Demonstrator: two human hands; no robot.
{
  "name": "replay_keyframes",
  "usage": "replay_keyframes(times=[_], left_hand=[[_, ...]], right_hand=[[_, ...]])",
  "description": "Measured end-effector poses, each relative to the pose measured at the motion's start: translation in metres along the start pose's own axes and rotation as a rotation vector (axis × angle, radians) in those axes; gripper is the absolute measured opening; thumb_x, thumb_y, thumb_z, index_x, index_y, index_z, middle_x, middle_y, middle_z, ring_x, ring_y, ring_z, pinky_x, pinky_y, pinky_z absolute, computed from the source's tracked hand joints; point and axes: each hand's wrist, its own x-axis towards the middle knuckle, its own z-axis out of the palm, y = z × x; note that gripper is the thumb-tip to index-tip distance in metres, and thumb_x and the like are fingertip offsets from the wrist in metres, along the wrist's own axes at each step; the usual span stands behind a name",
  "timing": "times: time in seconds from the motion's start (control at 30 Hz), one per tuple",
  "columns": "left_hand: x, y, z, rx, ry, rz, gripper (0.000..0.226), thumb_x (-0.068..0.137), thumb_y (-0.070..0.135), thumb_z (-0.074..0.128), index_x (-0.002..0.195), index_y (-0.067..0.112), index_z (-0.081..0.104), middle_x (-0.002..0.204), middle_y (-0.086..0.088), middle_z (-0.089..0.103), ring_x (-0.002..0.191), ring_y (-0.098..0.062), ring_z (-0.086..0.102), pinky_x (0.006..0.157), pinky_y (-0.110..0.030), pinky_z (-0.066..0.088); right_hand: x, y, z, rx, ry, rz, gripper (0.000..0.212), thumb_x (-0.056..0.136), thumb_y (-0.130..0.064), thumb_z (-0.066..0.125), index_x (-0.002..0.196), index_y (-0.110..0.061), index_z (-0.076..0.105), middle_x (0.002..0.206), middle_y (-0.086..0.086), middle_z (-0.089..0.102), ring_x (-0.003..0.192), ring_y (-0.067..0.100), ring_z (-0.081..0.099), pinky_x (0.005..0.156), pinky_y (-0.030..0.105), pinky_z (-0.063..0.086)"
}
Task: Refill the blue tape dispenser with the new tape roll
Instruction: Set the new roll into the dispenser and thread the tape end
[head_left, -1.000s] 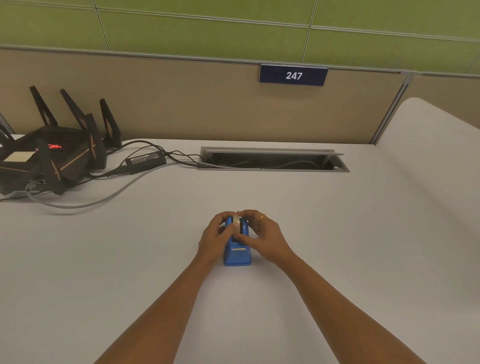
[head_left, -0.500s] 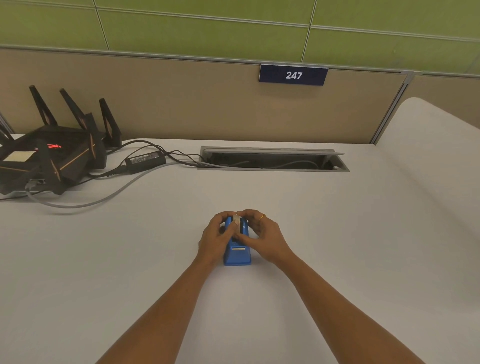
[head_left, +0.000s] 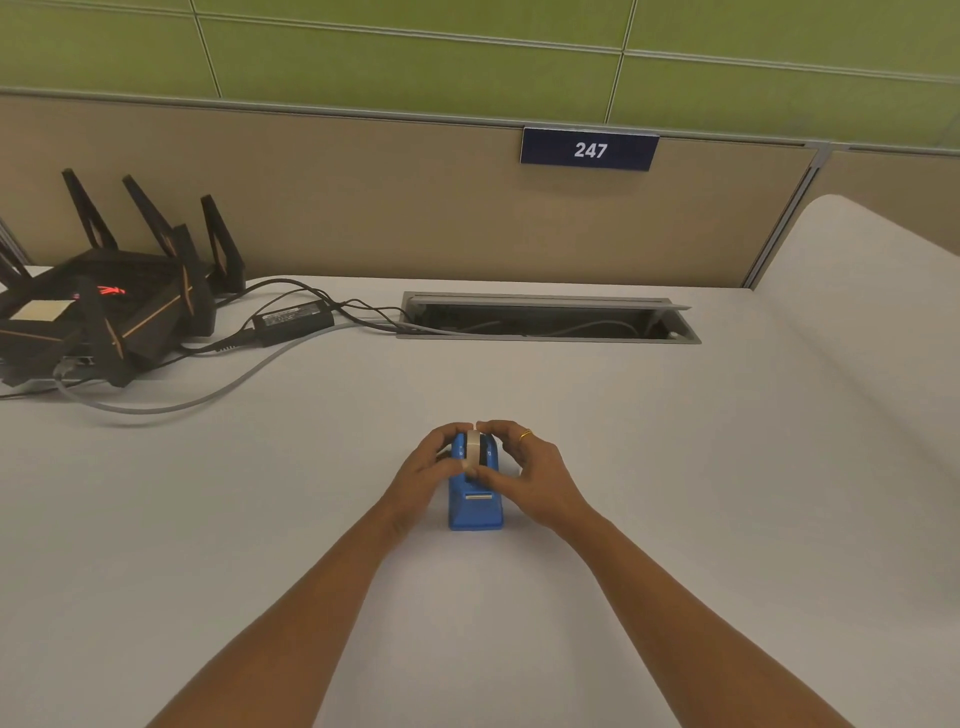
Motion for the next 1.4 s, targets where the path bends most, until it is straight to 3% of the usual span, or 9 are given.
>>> replay_keyframes(times=[0.07,0.17,0.4,0.63,0.8,0.87,1.0,1.27,1.4], left_hand=[[0.000,-0.002,-0.004,0.007,-0.053,-0.012,0.055,0.055,0.036,0.061,0.109,0.035,0.048,0.120,-0.001,0.054,0.111,-0.014,0.054,0.093,-0.028,0.047],[0.001,-0.005,-0.005,0.063,-0.057,0.003,0.062,0.053,0.035,0.065,0.112,0.036,0.046,0.127,-0.005,0.052,0.119,-0.019,0.050,0.101,-0.040,0.045],[0.002,-0.006,-0.003,0.090,0.011,0.007,0.044,0.070,0.030,0.067,0.108,0.040,0.048,0.128,-0.002,0.053,0.123,-0.020,0.048,0.105,-0.048,0.040],[0.002,-0.007,-0.002,0.085,0.027,0.029,0.044,0.072,0.022,0.070,0.107,0.039,0.049,0.125,-0.003,0.055,0.122,-0.021,0.048,0.105,-0.049,0.040],[0.002,-0.006,-0.001,0.089,0.050,0.025,0.046,0.065,0.030,0.069,0.104,0.042,0.049,0.122,0.001,0.055,0.120,-0.019,0.049,0.105,-0.045,0.041],[0.003,-0.007,-0.001,0.086,0.051,0.026,0.046,0.064,0.031,0.069,0.104,0.042,0.049,0.124,0.001,0.055,0.121,-0.018,0.049,0.105,-0.046,0.041],[0.002,-0.006,-0.001,0.076,0.052,0.039,0.046,0.064,0.029,0.069,0.103,0.042,0.050,0.122,0.003,0.056,0.121,-0.019,0.049,0.106,-0.045,0.040],[0.000,-0.006,0.000,0.059,0.052,0.055,0.044,0.064,0.028,0.069,0.103,0.040,0.052,0.117,0.007,0.058,0.118,-0.018,0.051,0.106,-0.045,0.040],[0.001,-0.007,0.000,0.058,0.062,0.048,0.045,0.064,0.028,0.071,0.104,0.039,0.052,0.120,0.004,0.057,0.119,-0.018,0.050,0.106,-0.045,0.040]], right_hand=[[0.000,-0.001,-0.001,-0.017,-0.004,-0.001,0.049,0.079,-0.023,0.070,0.123,-0.013,0.051,0.122,0.002,0.060,0.109,0.010,0.053,0.084,-0.008,0.032],[-0.001,-0.004,-0.001,-0.019,0.007,0.003,0.045,0.081,-0.027,0.067,0.122,-0.014,0.053,0.121,0.001,0.061,0.108,0.009,0.053,0.084,-0.006,0.033],[-0.001,-0.010,-0.004,-0.095,0.089,-0.072,0.031,0.083,-0.023,0.065,0.113,-0.014,0.062,0.124,0.006,0.062,0.116,0.016,0.054,0.099,0.022,0.037],[0.000,-0.015,-0.004,-0.159,0.117,-0.128,0.019,0.082,-0.015,0.066,0.100,-0.014,0.071,0.118,0.005,0.065,0.100,0.008,0.057,0.079,-0.004,0.035],[-0.001,-0.019,-0.004,-0.187,0.114,-0.171,0.019,0.085,-0.008,0.061,0.101,-0.010,0.071,0.112,0.008,0.068,0.092,0.006,0.055,0.077,-0.008,0.035],[-0.003,-0.018,-0.003,-0.203,0.108,-0.179,0.020,0.086,-0.007,0.059,0.103,-0.008,0.070,0.112,0.009,0.068,0.095,0.010,0.059,0.081,-0.005,0.036],[-0.004,-0.019,0.000,-0.263,0.091,-0.178,0.023,0.089,-0.008,0.054,0.108,-0.007,0.067,0.115,0.011,0.067,0.105,0.022,0.061,0.092,0.016,0.039],[-0.007,-0.018,-0.003,-0.291,0.095,-0.237,0.024,0.084,-0.012,0.063,0.107,-0.008,0.067,0.114,0.010,0.068,0.102,0.022,0.064,0.093,0.024,0.046],[-0.010,-0.016,0.002,-0.383,0.123,-0.304,0.017,0.078,-0.010,0.063,0.092,-0.004,0.072,0.100,0.014,0.072,0.088,0.025,0.068,0.082,0.015,0.046]])
